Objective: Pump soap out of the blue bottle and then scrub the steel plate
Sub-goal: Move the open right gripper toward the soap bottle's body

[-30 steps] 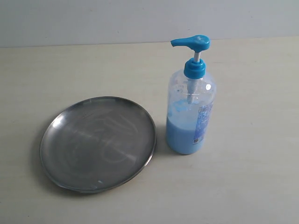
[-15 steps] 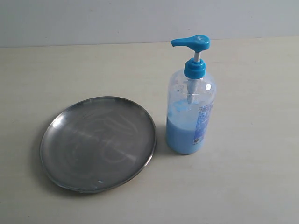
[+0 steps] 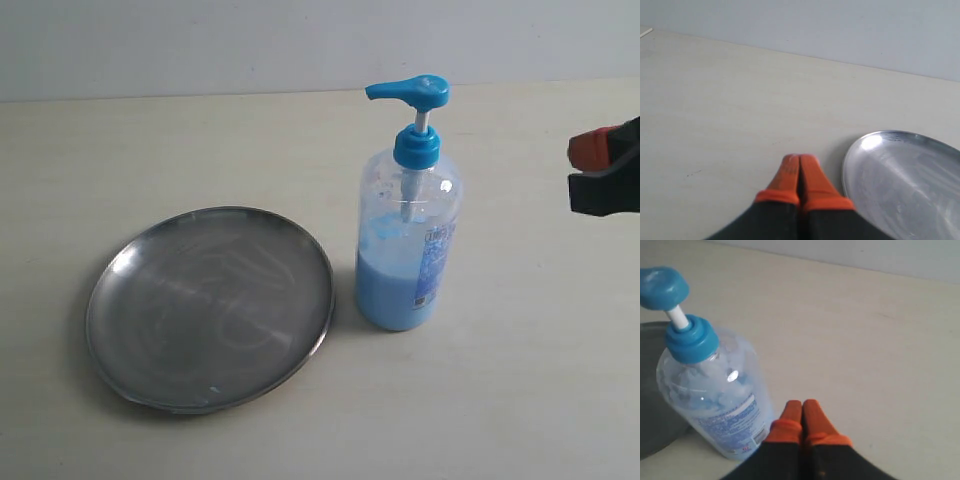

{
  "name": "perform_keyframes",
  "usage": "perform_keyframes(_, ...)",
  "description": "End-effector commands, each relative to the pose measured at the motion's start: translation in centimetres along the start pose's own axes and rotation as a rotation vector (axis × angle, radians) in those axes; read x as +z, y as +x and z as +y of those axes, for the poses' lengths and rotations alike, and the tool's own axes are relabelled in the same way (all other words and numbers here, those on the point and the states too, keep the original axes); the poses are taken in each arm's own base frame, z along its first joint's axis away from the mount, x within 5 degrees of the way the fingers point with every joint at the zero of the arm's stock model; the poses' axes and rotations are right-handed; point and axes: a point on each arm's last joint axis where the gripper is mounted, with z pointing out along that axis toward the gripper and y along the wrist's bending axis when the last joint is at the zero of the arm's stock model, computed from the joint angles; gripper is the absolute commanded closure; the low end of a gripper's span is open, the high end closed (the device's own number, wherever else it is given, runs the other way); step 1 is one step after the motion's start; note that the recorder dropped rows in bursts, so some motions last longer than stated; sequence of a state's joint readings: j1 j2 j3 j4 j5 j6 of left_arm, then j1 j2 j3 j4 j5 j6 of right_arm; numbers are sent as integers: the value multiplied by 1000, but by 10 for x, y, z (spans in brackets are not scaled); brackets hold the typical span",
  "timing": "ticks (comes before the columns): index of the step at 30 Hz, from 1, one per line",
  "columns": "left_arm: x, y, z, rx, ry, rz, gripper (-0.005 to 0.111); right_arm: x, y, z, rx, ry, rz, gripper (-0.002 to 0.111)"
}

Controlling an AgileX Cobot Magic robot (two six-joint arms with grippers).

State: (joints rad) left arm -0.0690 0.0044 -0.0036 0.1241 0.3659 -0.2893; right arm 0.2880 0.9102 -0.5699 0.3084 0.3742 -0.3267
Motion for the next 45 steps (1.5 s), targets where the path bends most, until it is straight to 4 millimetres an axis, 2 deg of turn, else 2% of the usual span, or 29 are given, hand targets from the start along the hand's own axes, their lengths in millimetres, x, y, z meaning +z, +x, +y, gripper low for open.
perform_keyframes(1, 0, 0, 0, 0, 0, -11, 107, 7, 3, 8, -58, -28, 56, 108)
perform_keyframes(6, 0, 0, 0, 0, 0, -11, 107, 17, 10, 18, -114, -37, 158, 108)
perform_keyframes(10, 0, 0, 0, 0, 0, -11, 107, 23, 15, 23, -125, -25, 308, 108)
perform_keyframes(17, 0, 0, 0, 0, 0, -11, 107, 30, 22, 34, -99, -54, 353, 108)
perform_keyframes(25, 0, 0, 0, 0, 0, -11, 107, 39, 47, 38, -29, -54, 296, 108)
perform_keyframes(29, 0, 0, 0, 0, 0, -11, 107, 42, 53, 38, 7, -67, 236, 108)
perform_keyframes(34, 0, 0, 0, 0, 0, -11, 107, 47, 75, 38, 32, -95, 159, 108)
perform_keyframes(45, 0, 0, 0, 0, 0, -11, 107, 45, 101, 34, 21, -123, -55, 108)
